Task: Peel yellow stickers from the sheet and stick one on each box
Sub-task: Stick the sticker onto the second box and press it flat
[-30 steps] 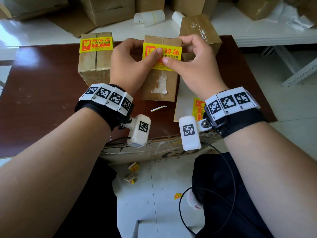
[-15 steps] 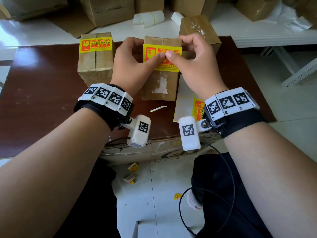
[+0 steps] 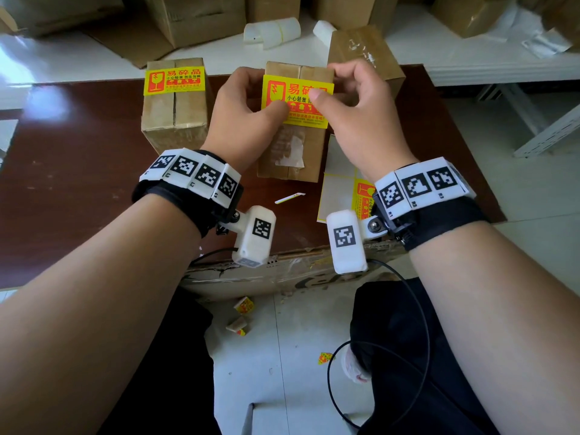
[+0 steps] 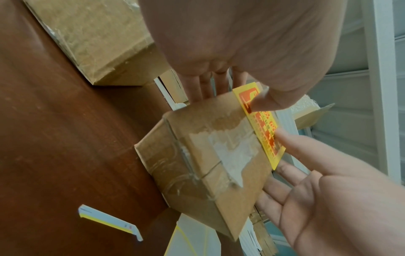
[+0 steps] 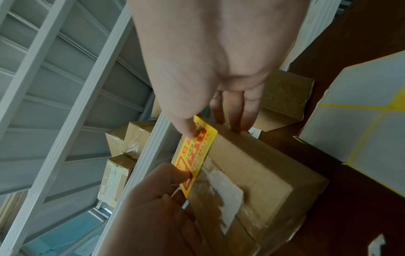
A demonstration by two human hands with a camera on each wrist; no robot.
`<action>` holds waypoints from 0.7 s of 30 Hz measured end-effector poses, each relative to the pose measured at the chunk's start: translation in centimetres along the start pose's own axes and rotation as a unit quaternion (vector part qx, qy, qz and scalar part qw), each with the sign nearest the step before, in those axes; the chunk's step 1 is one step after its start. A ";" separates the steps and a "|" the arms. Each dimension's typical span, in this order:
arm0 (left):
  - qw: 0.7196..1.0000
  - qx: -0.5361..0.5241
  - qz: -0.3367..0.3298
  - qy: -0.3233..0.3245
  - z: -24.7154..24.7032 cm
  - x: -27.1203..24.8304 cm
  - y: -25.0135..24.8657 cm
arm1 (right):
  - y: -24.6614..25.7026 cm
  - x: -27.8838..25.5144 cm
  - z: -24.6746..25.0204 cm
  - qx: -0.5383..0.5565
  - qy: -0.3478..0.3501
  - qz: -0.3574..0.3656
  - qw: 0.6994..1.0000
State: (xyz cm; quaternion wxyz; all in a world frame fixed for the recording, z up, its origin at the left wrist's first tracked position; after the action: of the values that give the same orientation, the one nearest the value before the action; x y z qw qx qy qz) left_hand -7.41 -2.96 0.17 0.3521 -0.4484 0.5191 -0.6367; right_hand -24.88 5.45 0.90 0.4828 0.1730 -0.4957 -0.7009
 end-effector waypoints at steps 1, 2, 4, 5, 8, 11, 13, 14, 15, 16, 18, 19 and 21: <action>1.000 -0.005 0.003 -0.001 0.0 0.0 0.0 | -0.1 0.0 0.0 -0.004 0.003 -0.001 1.000; 1.000 -0.010 0.007 -0.004 0.0 0.0 0.1 | -0.1 0.0 -0.1 -0.003 0.008 -0.002 1.000; 1.000 -0.018 0.011 -0.009 0.0 0.1 0.1 | 0.0 0.1 -0.1 0.009 0.014 -0.007 1.000; 1.000 -0.020 0.012 -0.010 0.1 0.1 0.1 | 0.1 0.1 -0.1 0.016 0.015 -0.009 1.000; 1.000 -0.013 0.009 -0.011 0.1 0.1 0.1 | 0.3 0.1 -0.2 0.025 0.012 -0.014 0.999; 1.000 -0.006 0.002 -0.011 0.1 0.2 0.0 | 0.3 0.1 -0.1 0.020 0.006 -0.015 1.000; 1.000 -0.006 0.001 -0.010 0.0 0.2 0.0 | 0.2 -0.1 0.0 0.007 0.004 -0.010 1.000; 1.000 -0.006 0.001 -0.010 0.0 0.2 0.0 | 0.2 -0.1 0.1 -0.003 0.003 -0.005 1.000; 1.000 -0.005 0.000 -0.010 0.1 0.2 -0.1 | 0.2 -0.2 0.1 -0.013 0.001 0.001 1.000; 1.000 -0.004 0.000 -0.010 0.1 0.2 -0.1 | 0.3 -0.2 0.1 -0.021 0.002 0.005 1.000; 1.000 -0.005 0.005 -0.009 0.1 0.2 0.0 | 0.3 -0.2 0.1 -0.020 0.008 0.002 1.000; 1.000 -0.007 0.008 -0.010 0.1 0.3 0.0 | 0.3 -0.1 0.1 -0.008 0.009 -0.002 1.000; 1.000 -0.015 0.016 -0.009 0.2 0.3 0.0 | 0.3 0.0 0.1 0.019 0.006 -0.006 1.000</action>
State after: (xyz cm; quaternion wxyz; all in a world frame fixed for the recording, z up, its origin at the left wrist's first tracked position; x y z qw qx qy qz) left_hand -7.35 -3.27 0.26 0.3602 -0.4511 0.5325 -0.6190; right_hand -24.81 5.53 1.24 0.4786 0.1895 -0.5052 -0.6927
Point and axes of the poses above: each hand's wrist, its own x-axis towards the middle knuckle, its own z-axis out of the back of the hand, y = z × x, the point moved 5 cm from there along x, towards the middle knuckle, and after that the axes turned 9 degrees about -x, right-handed, at the moved point
